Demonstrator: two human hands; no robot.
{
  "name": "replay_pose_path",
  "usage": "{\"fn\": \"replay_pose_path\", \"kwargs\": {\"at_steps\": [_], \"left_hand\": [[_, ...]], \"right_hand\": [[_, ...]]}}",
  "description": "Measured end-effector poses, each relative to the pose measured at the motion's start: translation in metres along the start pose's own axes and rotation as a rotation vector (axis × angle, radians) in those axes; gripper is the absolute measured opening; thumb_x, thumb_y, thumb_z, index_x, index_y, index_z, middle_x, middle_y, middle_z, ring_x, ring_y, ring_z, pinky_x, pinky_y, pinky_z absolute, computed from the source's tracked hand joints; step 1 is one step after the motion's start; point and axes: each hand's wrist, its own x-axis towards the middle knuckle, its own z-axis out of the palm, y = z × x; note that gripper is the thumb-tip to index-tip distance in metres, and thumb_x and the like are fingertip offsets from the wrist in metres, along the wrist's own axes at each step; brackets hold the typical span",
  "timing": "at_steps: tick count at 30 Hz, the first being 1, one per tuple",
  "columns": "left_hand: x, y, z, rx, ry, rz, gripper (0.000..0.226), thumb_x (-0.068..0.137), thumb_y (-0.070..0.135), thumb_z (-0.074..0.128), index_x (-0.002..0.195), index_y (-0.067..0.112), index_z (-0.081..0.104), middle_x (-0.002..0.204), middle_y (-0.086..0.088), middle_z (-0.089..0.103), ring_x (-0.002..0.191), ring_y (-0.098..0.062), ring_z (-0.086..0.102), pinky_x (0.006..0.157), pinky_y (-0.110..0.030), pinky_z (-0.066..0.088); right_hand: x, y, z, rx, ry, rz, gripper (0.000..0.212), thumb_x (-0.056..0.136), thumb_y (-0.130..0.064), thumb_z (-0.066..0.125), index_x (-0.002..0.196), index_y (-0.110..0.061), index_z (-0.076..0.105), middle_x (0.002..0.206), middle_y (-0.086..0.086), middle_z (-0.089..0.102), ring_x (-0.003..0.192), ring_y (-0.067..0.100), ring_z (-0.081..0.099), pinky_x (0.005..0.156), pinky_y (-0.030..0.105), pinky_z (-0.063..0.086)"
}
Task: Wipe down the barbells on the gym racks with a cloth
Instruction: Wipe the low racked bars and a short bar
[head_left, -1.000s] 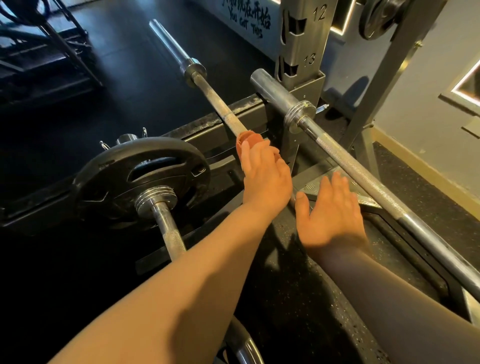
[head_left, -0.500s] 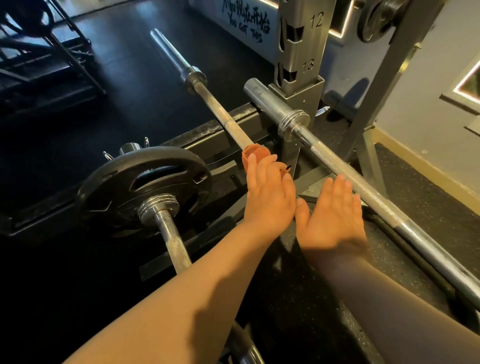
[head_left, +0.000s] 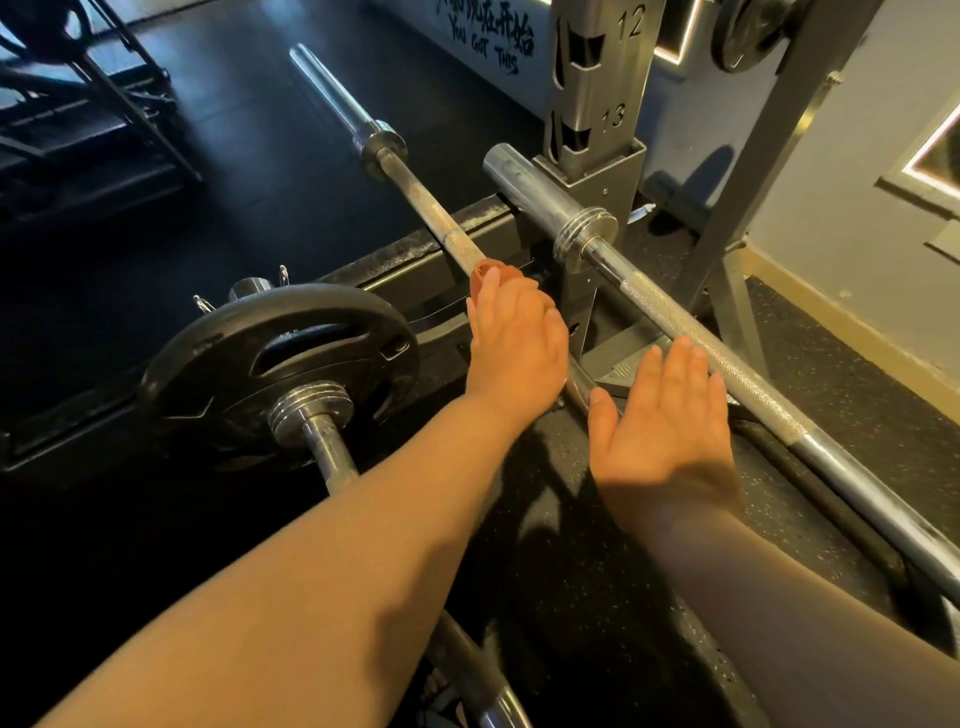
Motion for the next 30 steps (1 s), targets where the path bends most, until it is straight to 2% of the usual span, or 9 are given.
{"fn": "replay_pose_path", "kwargs": {"at_steps": [7,11,13,16,19,21,24,28,30], "left_hand": [[-0.043,0.014,0.004,-0.073,-0.054,0.167,0.040,0.102,0.024,0.030,0.113,0.002,0.061,0.124,-0.011,0.056,0.139,-0.021,0.032,0.126,-0.053,0.004],[-0.001,-0.007,-0.009,0.030,-0.053,0.118,0.031,0.099,0.031,0.033,0.101,0.019,0.061,0.112,0.003,0.053,0.121,-0.019,0.044,0.118,-0.050,0.027],[0.015,-0.010,-0.007,0.018,-0.022,0.034,0.024,0.097,0.024,0.042,0.097,0.015,0.064,0.108,-0.001,0.056,0.114,-0.022,0.046,0.113,-0.050,0.032],[0.010,-0.004,0.005,-0.108,0.043,-0.066,0.013,0.100,0.015,0.047,0.100,0.015,0.060,0.119,-0.005,0.055,0.132,-0.036,0.040,0.117,-0.053,0.029],[-0.017,0.006,0.014,-0.217,-0.014,-0.095,0.015,0.105,0.019,0.040,0.111,0.019,0.053,0.137,-0.002,0.045,0.150,-0.029,0.015,0.126,-0.046,0.009],[-0.037,0.013,0.017,-0.216,-0.005,0.015,0.019,0.105,0.016,0.040,0.117,0.012,0.055,0.139,-0.005,0.044,0.150,-0.018,0.009,0.126,-0.048,0.002],[-0.046,0.011,0.018,-0.129,0.004,0.256,0.029,0.101,0.015,0.038,0.111,0.002,0.061,0.127,-0.011,0.054,0.142,-0.022,0.028,0.122,-0.063,0.009],[-0.008,-0.009,0.002,-0.098,-0.051,0.042,0.025,0.105,0.027,0.038,0.116,0.022,0.060,0.136,0.005,0.049,0.149,-0.020,0.021,0.125,-0.052,0.012],[0.004,-0.008,0.001,-0.104,-0.037,-0.064,0.025,0.106,0.023,0.039,0.121,0.019,0.059,0.143,0.001,0.046,0.152,-0.024,0.015,0.128,-0.048,0.003]], "right_hand": [[-0.002,-0.002,0.005,-0.003,0.038,0.002,0.075,0.103,-0.048,0.007,0.159,0.002,0.014,0.166,0.028,0.001,0.156,0.038,0.002,0.127,0.050,0.004],[-0.001,-0.001,-0.004,-0.023,-0.045,-0.003,0.073,0.105,-0.051,0.007,0.161,-0.005,-0.001,0.167,0.022,-0.013,0.156,0.033,-0.013,0.127,0.046,-0.006],[0.000,-0.001,-0.003,-0.023,-0.021,-0.014,0.072,0.105,-0.050,0.005,0.161,-0.005,0.000,0.167,0.021,-0.011,0.156,0.032,-0.012,0.126,0.046,-0.005],[0.000,-0.001,-0.005,-0.030,-0.075,-0.003,0.073,0.105,-0.051,0.008,0.161,-0.006,-0.005,0.167,0.019,-0.016,0.155,0.031,-0.016,0.126,0.045,-0.007],[0.000,-0.001,-0.005,-0.012,-0.077,-0.017,0.073,0.105,-0.050,0.011,0.161,-0.005,-0.004,0.167,0.020,-0.016,0.155,0.030,-0.016,0.126,0.044,-0.009],[0.000,-0.002,-0.003,0.003,-0.035,-0.029,0.072,0.105,-0.049,0.008,0.161,-0.004,0.000,0.168,0.019,-0.012,0.156,0.029,-0.013,0.126,0.044,-0.009],[0.000,-0.003,-0.002,0.021,-0.029,-0.021,0.071,0.104,-0.049,0.004,0.161,-0.007,0.002,0.169,0.014,-0.011,0.156,0.025,-0.012,0.127,0.043,-0.007],[0.000,-0.001,-0.001,0.047,-0.016,-0.049,0.071,0.106,-0.050,0.014,0.162,-0.009,0.004,0.169,0.013,-0.009,0.156,0.024,-0.011,0.127,0.042,-0.006],[0.000,0.000,-0.002,0.057,-0.010,-0.061,0.070,0.106,-0.050,0.016,0.162,-0.009,0.005,0.170,0.012,-0.007,0.157,0.023,-0.010,0.126,0.041,-0.008]]}}
